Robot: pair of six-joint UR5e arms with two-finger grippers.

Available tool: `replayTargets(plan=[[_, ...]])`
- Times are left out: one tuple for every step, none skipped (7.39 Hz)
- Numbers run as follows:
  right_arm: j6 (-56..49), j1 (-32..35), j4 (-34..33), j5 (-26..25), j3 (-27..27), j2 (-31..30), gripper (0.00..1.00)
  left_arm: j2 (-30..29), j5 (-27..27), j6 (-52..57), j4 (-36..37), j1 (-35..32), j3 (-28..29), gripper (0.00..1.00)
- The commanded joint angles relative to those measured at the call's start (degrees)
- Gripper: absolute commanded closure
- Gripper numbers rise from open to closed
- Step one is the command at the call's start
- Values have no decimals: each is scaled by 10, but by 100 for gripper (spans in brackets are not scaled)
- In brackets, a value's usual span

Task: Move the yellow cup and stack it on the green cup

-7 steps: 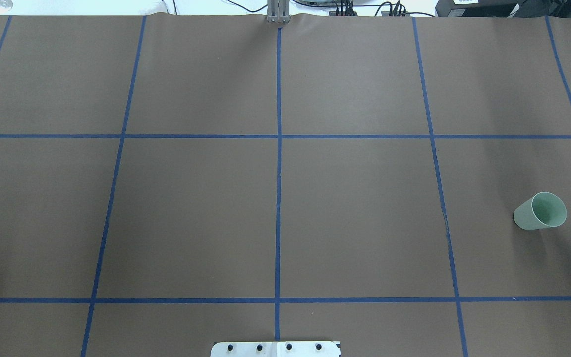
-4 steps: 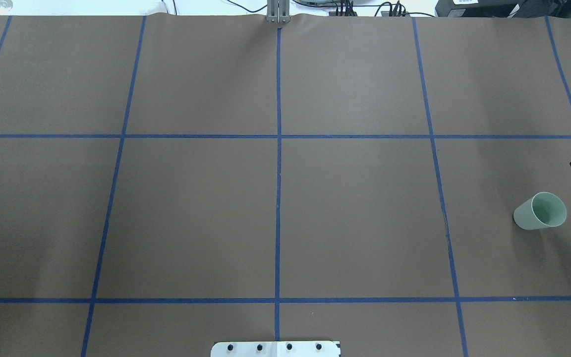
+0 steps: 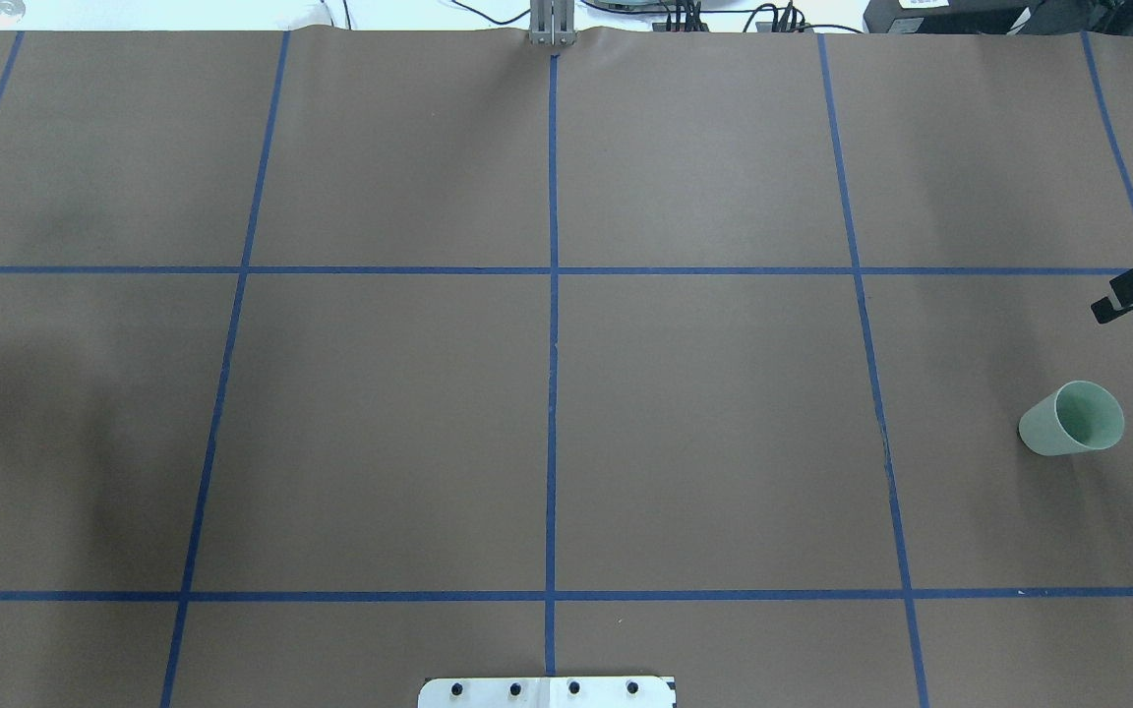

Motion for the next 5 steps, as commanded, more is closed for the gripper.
replayTargets(plan=[[5,-10,-2,0,0,48,0,-95,-123,170,-149,0,9,100],[35,-10,0,0,-1,51,0,-125,-168,216,-178,1,2,100],[79,-26,-1,-4,-1,84,0,-159,-172,234,-185,2,-13,100],[138,-48,0,-2,5,109,0,-198,-185,237,-195,55,-22,100],[212,-80,0,-8,3,149,0,-239,-187,230,-196,94,-25,100]])
